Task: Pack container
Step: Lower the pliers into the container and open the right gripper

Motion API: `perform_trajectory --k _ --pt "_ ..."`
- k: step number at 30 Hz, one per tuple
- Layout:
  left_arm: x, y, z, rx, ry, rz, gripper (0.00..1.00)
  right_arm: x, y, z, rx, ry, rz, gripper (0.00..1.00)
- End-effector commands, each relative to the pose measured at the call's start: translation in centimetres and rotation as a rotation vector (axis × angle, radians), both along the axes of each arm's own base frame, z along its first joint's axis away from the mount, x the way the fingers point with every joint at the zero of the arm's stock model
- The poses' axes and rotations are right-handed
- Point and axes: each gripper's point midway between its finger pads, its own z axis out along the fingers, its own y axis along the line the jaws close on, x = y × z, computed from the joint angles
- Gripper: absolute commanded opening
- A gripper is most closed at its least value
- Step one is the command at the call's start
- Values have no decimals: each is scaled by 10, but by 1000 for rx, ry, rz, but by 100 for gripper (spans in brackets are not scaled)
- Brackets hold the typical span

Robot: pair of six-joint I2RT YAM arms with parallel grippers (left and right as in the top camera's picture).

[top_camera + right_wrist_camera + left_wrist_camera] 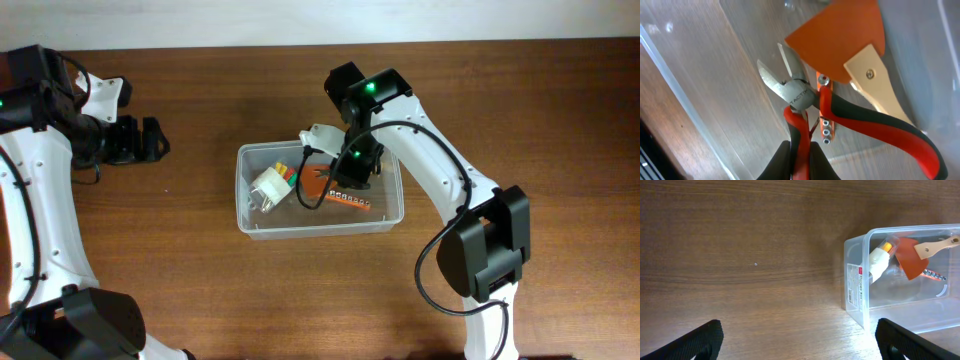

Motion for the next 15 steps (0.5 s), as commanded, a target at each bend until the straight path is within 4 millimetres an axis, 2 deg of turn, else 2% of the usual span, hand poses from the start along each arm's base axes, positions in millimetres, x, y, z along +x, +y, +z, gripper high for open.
perform_trajectory --k 1,10,15 --pt "4 0 5 -12 -18 9 99 -4 10 -3 38 19 18 9" --pt "4 0 5 -12 -18 9 99 -1 11 -33 11 72 16 10" --pt "4 0 5 -12 -17 9 99 -1 11 -39 6 82 16 10"
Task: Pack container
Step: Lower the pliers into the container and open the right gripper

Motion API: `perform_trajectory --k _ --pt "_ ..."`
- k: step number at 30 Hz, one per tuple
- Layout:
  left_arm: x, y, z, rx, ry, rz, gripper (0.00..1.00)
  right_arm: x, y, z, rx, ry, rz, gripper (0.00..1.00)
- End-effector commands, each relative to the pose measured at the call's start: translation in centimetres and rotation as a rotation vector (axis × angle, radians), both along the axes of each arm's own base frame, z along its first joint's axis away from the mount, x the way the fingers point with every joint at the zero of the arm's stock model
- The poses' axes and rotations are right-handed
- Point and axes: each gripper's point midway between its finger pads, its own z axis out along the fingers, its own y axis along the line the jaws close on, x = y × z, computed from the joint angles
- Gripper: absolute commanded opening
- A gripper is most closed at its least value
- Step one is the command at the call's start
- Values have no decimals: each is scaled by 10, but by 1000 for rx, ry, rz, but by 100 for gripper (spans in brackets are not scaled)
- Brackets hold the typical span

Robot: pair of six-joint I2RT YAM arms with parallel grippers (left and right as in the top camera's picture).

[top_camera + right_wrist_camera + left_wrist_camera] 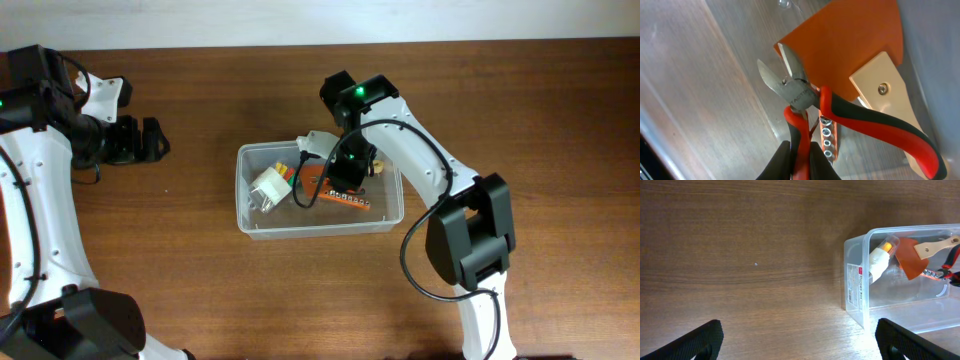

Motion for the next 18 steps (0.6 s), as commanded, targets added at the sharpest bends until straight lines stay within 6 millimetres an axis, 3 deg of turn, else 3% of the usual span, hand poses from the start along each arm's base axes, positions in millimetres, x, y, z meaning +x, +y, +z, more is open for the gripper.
perform_trajectory --k 1,9,18 --pt "4 0 5 -12 -17 9 99 -4 6 -4 18 19 16 10" --pt "4 0 5 -12 -17 9 99 -5 5 -23 -1 55 14 14" --pt "4 0 5 -12 -18 9 99 -4 5 -25 -2 57 6 14"
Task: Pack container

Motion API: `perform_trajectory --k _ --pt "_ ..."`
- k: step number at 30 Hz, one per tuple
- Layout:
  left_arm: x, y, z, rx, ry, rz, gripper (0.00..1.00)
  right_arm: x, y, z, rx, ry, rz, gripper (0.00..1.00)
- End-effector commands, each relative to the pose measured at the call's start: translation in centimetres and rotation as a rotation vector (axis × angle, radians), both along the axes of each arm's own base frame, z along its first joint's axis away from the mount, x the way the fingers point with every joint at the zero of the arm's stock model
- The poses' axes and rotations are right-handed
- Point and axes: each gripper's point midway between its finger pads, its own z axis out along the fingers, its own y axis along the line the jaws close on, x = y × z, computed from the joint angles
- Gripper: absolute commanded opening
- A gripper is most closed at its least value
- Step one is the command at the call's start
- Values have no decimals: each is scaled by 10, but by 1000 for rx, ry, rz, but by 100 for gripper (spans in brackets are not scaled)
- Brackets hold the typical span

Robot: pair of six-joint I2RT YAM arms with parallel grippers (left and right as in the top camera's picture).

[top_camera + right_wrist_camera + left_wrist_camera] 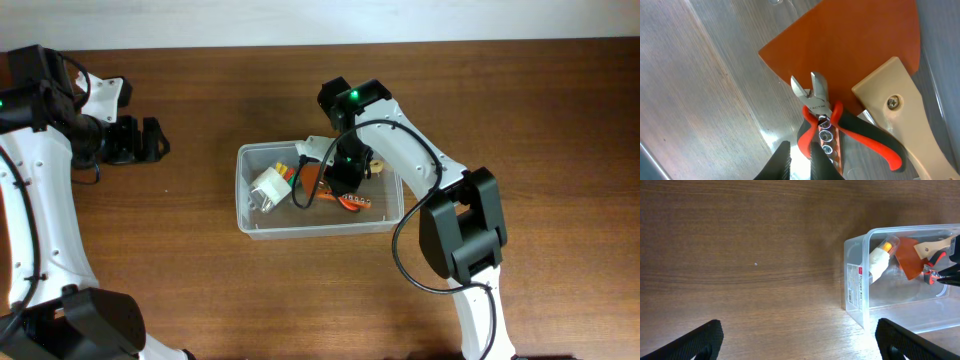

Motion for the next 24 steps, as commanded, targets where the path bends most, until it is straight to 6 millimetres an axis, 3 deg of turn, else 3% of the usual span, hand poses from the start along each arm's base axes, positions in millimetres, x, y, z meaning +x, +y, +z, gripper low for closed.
perform_trajectory --k 1,3,6,11,16,19,24 --pt "4 0 5 -12 -17 9 99 -6 4 -3 9 28 3 14" --pt "4 0 5 -12 -17 9 99 -7 3 0 6 33 2 22" --pt "4 0 5 -12 -17 9 99 -6 3 12 4 35 -4 53" --pt "4 0 5 -12 -17 9 99 1 4 55 23 -2 -10 100" --pt "4 0 5 -12 -17 9 99 14 -5 110 55 -79 -86 99" --pt "4 0 5 -12 -17 9 99 39 -19 154 92 -195 -282 99" --pt "4 0 5 -12 -17 9 99 48 -54 216 164 -319 -476 99"
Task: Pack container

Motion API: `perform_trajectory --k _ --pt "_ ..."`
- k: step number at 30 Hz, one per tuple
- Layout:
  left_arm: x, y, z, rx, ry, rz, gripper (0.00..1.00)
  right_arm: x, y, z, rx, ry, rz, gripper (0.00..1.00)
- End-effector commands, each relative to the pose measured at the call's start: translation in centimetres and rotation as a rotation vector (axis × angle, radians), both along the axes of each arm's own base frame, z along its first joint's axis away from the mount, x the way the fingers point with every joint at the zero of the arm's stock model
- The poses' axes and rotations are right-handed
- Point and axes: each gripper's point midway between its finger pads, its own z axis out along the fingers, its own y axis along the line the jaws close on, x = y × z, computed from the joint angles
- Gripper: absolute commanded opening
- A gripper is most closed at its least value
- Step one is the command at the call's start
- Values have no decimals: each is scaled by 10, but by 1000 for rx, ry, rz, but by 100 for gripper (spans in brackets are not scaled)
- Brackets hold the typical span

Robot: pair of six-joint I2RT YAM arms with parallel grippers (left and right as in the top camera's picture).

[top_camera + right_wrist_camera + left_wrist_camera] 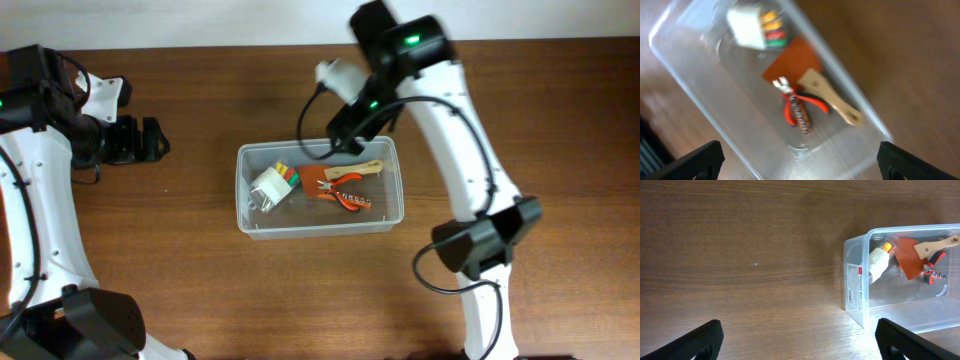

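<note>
A clear plastic container (pixel 243 190) stands mid-table. Inside lie red-handled pliers (pixel 345 200) on a strip of small sockets (pixel 801 120), an orange scraper (pixel 322 182) with a pale wooden handle, and a white plug (pixel 268 187) with coloured pieces. My right gripper (pixel 800 165) hangs open and empty well above the container, over its far rim (pixel 345 135). The pliers (pixel 800 102) and scraper (pixel 790 72) show blurred below it. My left gripper (pixel 155 140) is open far to the left. The left wrist view shows the container (pixel 855 280) from the side.
Brown wooden tabletop (pixel 200 280) lies all round the container. A pale wall edge (pixel 200 20) runs along the back of the table. The right arm reaches over the container's far right side.
My right gripper was low inside the container with its fingers close together at the pliers' handle. Now it is open and high above the far rim, and the pliers lie free inside.
At first my right gripper was shut on one pliers handle just above the orange scraper in the container, and stayed so. Then the pliers sat lower, on the scraper and socket strip. Now they lie released and the gripper is raised and open. The left arm kept still.
</note>
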Motion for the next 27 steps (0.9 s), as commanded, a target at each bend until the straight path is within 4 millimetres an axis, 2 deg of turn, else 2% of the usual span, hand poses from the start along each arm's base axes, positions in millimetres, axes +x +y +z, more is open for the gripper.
perform_trajectory --k 1,6,8,10,13,14,15,20,27 --pt "4 0 5 -12 -17 9 99 0 -42 69 61 -122 -243 99" --pt "4 0 5 -12 -18 9 99 -13 -101 129 75 -259 -487 99" --pt "4 0 5 -12 -17 9 99 -28 -122 157 104 -324 -545 99" --pt "4 0 5 -12 -17 9 99 -44 -138 176 111 -374 -581 99" --pt "4 0 5 -12 -17 9 99 -74 -169 190 82 -420 -656 99" --pt "4 0 5 -12 -17 9 99 -84 -176 190 74 -416 -676 99" --pt "4 0 5 -12 -17 9 99 -107 -191 182 57 -385 -731 99" --pt "4 0 5 -12 -17 9 99 -166 -219 143 1 -287 -843 99" --pt "4 0 5 -12 -17 9 99 -221 -215 119 60 -301 -884 99"
